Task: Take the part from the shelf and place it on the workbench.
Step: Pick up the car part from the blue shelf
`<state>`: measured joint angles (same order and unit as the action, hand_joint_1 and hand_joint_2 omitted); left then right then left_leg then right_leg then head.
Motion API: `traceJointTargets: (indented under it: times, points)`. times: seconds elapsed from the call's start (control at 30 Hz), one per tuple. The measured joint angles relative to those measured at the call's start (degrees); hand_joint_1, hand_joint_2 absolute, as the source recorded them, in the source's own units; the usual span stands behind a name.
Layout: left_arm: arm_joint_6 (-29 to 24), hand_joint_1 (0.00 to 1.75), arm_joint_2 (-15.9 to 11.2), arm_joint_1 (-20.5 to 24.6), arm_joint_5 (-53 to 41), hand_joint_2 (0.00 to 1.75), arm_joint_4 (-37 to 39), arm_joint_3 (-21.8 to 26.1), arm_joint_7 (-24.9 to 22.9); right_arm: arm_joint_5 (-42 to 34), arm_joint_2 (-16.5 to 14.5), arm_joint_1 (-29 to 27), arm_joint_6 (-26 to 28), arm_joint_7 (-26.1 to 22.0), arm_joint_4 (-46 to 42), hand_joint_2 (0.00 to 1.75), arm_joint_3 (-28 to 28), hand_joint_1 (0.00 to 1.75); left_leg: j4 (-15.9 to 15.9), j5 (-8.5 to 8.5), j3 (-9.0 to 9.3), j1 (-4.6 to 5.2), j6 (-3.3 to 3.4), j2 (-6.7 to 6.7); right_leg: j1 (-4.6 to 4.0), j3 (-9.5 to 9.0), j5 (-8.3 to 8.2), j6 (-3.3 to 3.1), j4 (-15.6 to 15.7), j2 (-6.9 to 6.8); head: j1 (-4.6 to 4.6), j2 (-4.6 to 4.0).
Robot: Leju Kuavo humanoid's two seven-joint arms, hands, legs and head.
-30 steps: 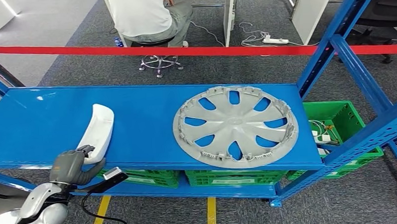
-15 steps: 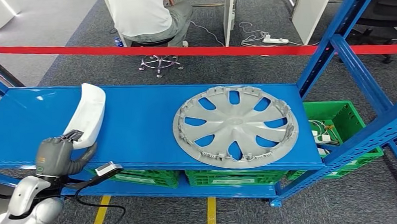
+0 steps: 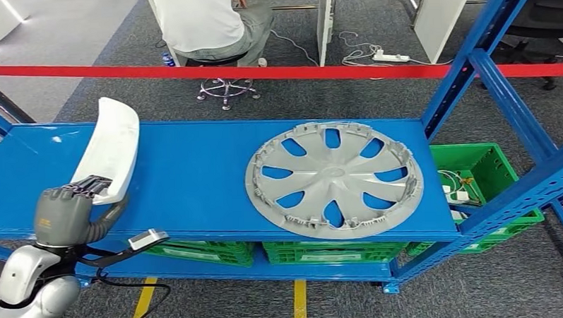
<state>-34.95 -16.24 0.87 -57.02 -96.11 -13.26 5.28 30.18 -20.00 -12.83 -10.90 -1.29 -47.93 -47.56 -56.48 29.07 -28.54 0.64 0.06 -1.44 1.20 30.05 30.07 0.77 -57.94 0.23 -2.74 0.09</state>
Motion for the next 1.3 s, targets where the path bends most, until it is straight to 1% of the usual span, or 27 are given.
traceJointTargets:
  times: [0.63,0.73,0.8,0.93,1.03,1.1,1.2,1.3]
  points:
    - [-0.02,1.75,-0.31,0.03,-0.93,1.75,0.00,-0.40,-0.62,-0.61,-0.01,-0.01,0.60,0.07,0.01,0.00,0.03,0.00,0.00,0.00,0.00,0.00,0.00,0.00,0.00,0.00,0.00,0.00,0.00,0.00,-0.01,0.00]
    - [-0.01,1.75,-0.32,0.06,-1.93,1.75,0.01,-0.40,-1.15,-3.95,-0.13,-0.16,3.83,0.43,0.21,0.00,0.93,0.00,0.00,0.00,0.00,0.00,0.00,0.00,0.00,0.00,0.00,0.00,0.00,0.00,-0.01,0.00]
    - [-0.05,1.75,-0.33,0.09,-2.80,1.75,0.02,-0.41,-1.63,-7.11,-0.15,-0.63,5.93,1.22,0.27,0.00,2.77,0.00,0.00,0.00,0.00,0.00,0.00,0.00,0.00,0.00,0.00,0.00,0.00,0.00,0.00,0.00]
    - [-0.20,1.75,-0.29,0.16,-3.88,1.75,0.02,-0.43,-2.49,-10.36,-0.15,-1.82,7.37,2.85,-0.19,0.00,6.57,0.00,0.00,0.00,0.00,0.00,0.00,0.00,0.00,0.00,0.00,0.00,0.00,0.00,-0.01,0.00]
    - [-0.26,1.75,-0.28,0.16,-4.03,1.75,0.02,-0.43,-2.70,-10.95,-0.15,-2.39,7.25,3.37,-0.71,0.00,8.19,0.00,0.00,0.00,0.00,0.00,0.00,0.00,0.00,0.00,0.00,0.00,0.00,0.00,0.00,0.00]
    - [-0.05,1.75,-0.28,0.16,-3.57,1.75,0.02,-0.46,-2.74,-10.61,-0.15,-2.74,6.17,3.22,-1.16,0.00,8.58,0.00,0.00,0.00,0.00,0.00,0.00,0.00,0.00,0.00,0.00,0.00,0.00,0.00,0.00,0.00]
    - [0.30,1.75,-0.28,0.16,-2.83,1.75,0.02,-0.58,-2.74,-9.69,-0.15,-3.10,4.65,2.42,-1.76,0.00,8.62,0.00,0.00,0.00,-0.01,0.00,0.00,0.00,0.00,0.00,0.00,0.00,0.00,0.00,0.00,0.00]
    - [0.31,1.75,-0.29,0.11,-2.88,1.75,0.02,-0.67,-2.72,-8.49,-0.15,-3.25,4.27,1.20,-2.11,0.00,8.61,0.00,0.00,0.00,-0.01,0.00,0.00,0.00,0.00,0.00,0.00,0.00,0.00,0.00,0.01,0.00]
